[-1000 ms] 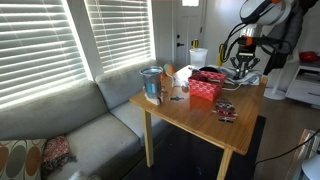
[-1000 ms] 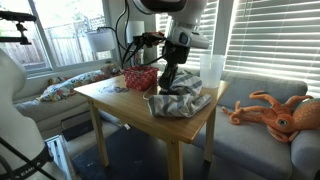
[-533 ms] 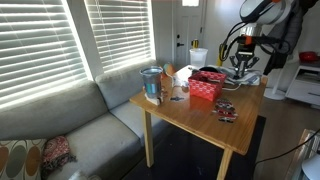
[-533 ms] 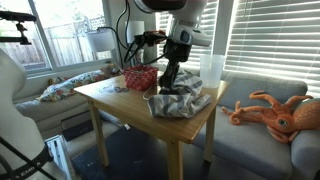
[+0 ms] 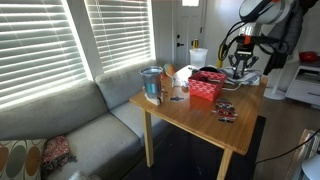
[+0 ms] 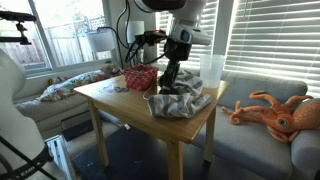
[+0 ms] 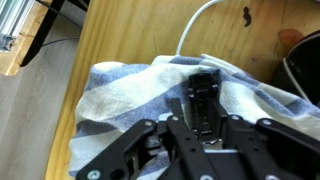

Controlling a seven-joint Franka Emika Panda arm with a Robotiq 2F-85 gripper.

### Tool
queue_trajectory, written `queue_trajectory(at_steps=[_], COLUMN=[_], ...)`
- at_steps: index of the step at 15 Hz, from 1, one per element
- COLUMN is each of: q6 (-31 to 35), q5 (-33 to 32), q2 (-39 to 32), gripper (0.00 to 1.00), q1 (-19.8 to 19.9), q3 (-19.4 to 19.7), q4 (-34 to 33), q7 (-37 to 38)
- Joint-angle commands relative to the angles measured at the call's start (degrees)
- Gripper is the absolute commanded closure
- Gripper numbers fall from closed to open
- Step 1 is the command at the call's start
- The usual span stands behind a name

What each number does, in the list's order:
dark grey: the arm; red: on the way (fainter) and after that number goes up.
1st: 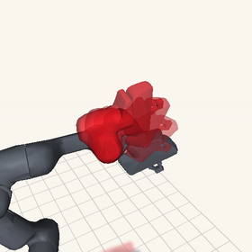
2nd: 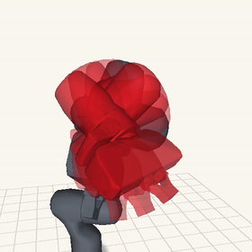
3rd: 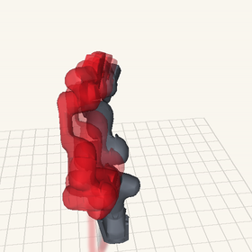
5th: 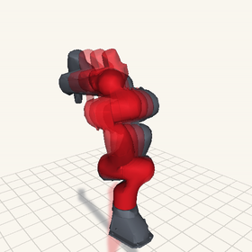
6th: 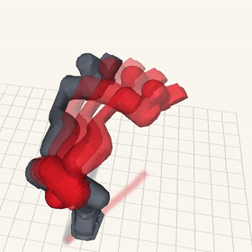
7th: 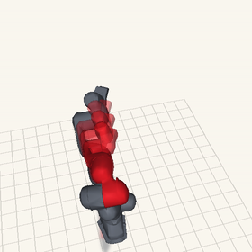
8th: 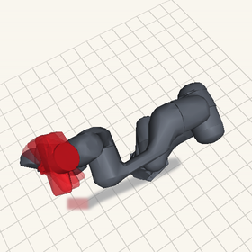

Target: Pick up the toy car from the towel and put it in the red basket.

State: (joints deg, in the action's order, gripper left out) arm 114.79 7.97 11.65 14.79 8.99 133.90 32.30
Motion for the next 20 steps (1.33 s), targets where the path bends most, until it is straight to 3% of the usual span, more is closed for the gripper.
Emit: queue_trajectory(at_steps=[1,4,12,13,14,18,20], q6=[1.2,1.7,2.2,2.2,2.3,2.6,2.2], q5=[2.1,2.4,1.9,2.0,2.0,2.5,1.9], q2=[-0.2,-0.4,-1.4,-1.6,-1.6,-0.6,1.6], gripper=[0.58,0.48,0.49,0.53,0.71,0.95,0.93], q1=[-0.7,-0.9,-1.1,-1.1,-1.1,-1.1,-1.1], q3=[0.1,0.0,0.1,0.1,0.1,0.2,0.0], q4=[-0.4,-0.3,0.0,0.0,0.1,0.2,0.6], q7=[0.7,0.6,0.6,0.7,0.6,0.8,1.2])
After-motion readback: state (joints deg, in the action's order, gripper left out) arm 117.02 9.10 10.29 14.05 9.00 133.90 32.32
